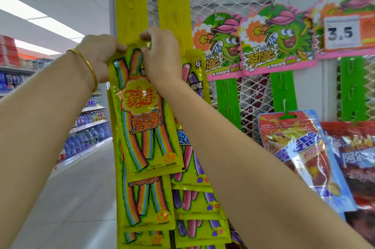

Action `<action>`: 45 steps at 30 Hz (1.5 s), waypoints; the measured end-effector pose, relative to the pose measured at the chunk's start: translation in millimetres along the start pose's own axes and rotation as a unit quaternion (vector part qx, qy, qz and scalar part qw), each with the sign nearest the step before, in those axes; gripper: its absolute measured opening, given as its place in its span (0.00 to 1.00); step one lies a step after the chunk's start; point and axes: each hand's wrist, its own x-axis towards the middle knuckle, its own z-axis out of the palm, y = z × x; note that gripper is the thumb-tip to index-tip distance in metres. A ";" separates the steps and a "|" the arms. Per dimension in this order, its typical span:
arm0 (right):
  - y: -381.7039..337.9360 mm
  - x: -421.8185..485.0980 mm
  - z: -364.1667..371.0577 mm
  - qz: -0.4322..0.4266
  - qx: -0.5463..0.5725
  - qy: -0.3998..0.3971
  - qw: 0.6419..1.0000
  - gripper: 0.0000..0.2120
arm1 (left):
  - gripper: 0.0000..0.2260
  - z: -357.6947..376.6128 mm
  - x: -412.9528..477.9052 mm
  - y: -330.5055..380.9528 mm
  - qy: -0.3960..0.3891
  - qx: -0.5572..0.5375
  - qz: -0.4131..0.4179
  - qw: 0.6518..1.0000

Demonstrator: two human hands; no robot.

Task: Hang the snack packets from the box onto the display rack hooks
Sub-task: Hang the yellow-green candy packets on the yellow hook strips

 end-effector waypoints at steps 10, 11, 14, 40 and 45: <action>-1.8 -5.9 -2.5 -0.021 -0.042 -0.002 0.999 0.12 | 0.16 3.1 -3.8 -6.8 -0.043 0.044 0.042 0.997; -0.6 -7.3 -2.1 -0.017 -0.042 -0.006 0.999 0.12 | 0.17 3.2 -4.5 -7.7 -0.045 0.049 0.048 0.997; 2.3 -12.2 -0.9 -0.005 -0.041 -0.014 0.999 0.11 | 0.18 1.6 -6.1 -8.7 -0.049 0.059 0.049 0.996; -5.4 -82.8 -32.8 -0.059 -0.191 -0.017 0.980 0.16 | 0.23 -9.1 -84.9 -75.3 0.199 0.271 0.233 0.912; 7.5 -206.9 -70.9 -0.017 -0.066 -0.125 0.990 0.09 | 0.14 -7.3 -200.6 -171.4 0.109 0.293 0.302 0.901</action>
